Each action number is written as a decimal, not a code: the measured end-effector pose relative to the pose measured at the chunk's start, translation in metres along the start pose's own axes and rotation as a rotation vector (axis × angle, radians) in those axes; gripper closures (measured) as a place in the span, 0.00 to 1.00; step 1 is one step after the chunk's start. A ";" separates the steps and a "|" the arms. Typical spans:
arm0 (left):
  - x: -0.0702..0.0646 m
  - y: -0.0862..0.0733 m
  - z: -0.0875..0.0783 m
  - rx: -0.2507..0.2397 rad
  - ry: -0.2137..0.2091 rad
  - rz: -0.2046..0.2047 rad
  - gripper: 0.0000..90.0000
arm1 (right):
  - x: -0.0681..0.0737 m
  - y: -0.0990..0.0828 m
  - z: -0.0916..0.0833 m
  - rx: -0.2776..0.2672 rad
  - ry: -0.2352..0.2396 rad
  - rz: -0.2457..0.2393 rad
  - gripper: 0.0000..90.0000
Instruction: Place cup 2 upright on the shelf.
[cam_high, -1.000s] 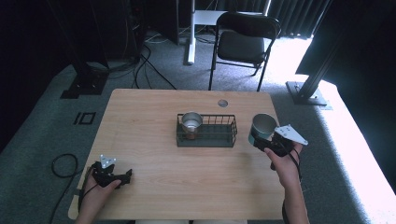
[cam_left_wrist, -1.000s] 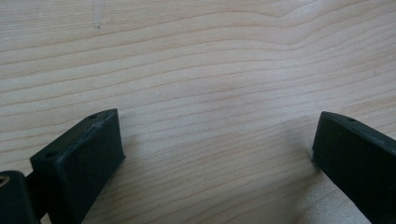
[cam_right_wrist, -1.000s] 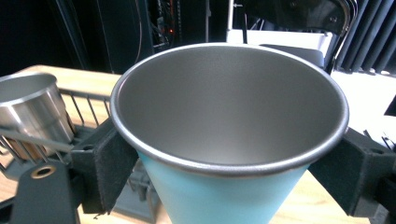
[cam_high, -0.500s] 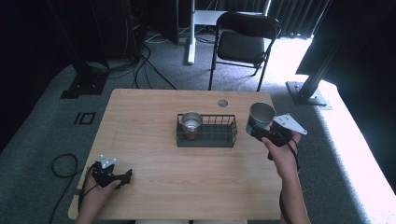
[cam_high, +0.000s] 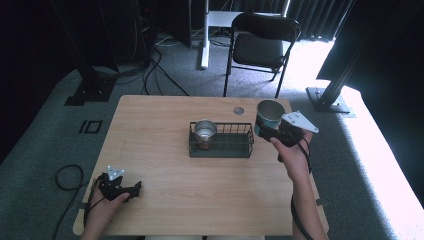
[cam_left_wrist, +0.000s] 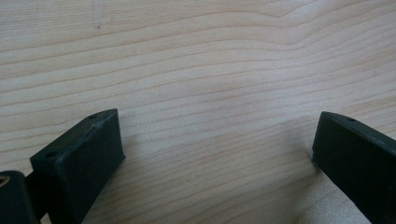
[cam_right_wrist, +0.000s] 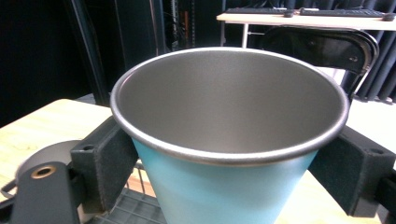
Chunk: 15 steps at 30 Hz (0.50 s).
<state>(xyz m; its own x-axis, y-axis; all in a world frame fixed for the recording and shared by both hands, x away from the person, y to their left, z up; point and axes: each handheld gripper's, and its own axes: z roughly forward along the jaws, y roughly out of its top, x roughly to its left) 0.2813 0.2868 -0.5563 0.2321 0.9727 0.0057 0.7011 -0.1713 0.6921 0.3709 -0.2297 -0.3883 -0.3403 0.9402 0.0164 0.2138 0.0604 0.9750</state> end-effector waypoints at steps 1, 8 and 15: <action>0.000 0.000 0.000 0.000 0.000 -0.001 0.03 | 0.002 0.001 0.001 -0.002 0.003 0.000 0.15; 0.000 0.000 0.000 0.001 0.000 0.000 0.03 | 0.013 0.006 0.009 0.001 0.033 -0.006 0.15; 0.000 0.000 0.000 0.001 0.000 0.001 0.03 | 0.022 0.006 0.019 0.009 0.048 -0.013 0.15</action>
<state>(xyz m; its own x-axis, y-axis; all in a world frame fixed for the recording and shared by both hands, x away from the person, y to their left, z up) 0.2813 0.2869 -0.5562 0.2327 0.9725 0.0059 0.7015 -0.1721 0.6916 0.3822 -0.2028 -0.3858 -0.3865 0.9222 0.0146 0.2171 0.0755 0.9732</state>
